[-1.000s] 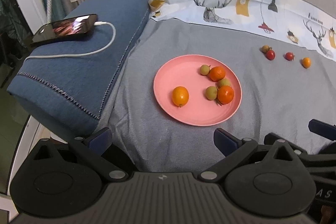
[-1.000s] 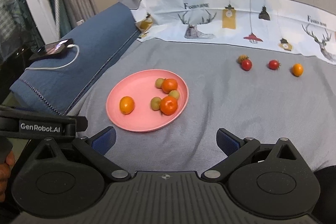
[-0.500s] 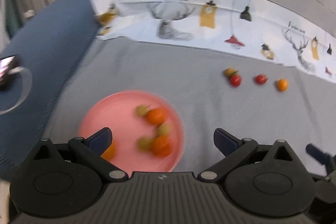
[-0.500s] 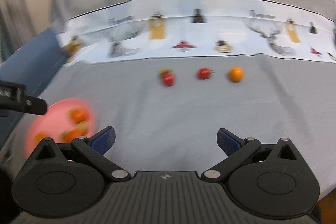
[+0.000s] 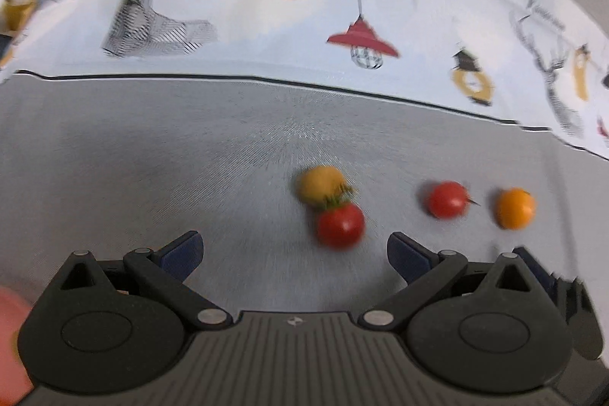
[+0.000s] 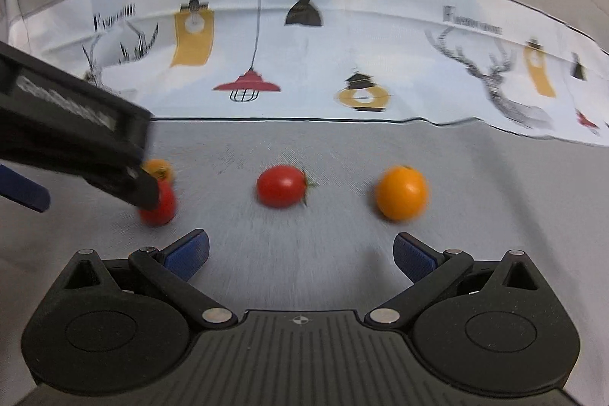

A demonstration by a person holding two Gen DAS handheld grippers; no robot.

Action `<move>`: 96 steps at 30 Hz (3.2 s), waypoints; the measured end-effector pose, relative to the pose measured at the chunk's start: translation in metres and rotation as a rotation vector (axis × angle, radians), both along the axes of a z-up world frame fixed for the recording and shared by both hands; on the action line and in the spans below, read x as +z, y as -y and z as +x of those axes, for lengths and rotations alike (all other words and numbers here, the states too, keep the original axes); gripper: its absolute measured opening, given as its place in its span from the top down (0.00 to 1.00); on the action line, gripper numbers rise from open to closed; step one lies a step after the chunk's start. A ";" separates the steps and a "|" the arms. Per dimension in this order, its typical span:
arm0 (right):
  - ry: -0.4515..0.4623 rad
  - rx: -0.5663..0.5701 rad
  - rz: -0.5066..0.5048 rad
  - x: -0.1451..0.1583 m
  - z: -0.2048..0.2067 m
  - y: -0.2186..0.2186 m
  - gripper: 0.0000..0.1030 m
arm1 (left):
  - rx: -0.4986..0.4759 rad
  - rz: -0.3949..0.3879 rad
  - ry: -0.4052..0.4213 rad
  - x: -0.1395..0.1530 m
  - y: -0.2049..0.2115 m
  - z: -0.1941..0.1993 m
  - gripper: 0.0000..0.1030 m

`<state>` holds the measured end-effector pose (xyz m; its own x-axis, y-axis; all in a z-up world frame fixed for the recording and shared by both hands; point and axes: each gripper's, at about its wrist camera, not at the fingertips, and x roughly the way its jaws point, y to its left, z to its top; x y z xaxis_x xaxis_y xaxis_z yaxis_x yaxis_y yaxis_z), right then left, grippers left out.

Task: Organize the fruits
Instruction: 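Move both grippers toward the red cherry tomatoes, then grasp a red cherry tomato with the left gripper while the right grasps another, then carry both held cherry tomatoes over the pink plate and lower them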

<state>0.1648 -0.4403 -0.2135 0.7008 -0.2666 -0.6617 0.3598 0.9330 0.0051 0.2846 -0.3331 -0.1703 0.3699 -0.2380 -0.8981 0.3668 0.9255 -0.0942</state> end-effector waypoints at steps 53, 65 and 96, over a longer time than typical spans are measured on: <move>0.223 0.351 0.186 0.180 -0.232 -0.208 0.58 | 0.086 -0.068 0.199 0.153 -0.292 -0.267 0.68; 0.271 0.402 0.074 0.207 -0.276 -0.247 0.58 | 0.134 -0.154 0.264 0.170 -0.336 -0.318 0.68; 0.265 0.419 0.067 0.206 -0.290 -0.256 0.58 | 0.135 -0.192 0.303 0.174 -0.348 -0.338 0.68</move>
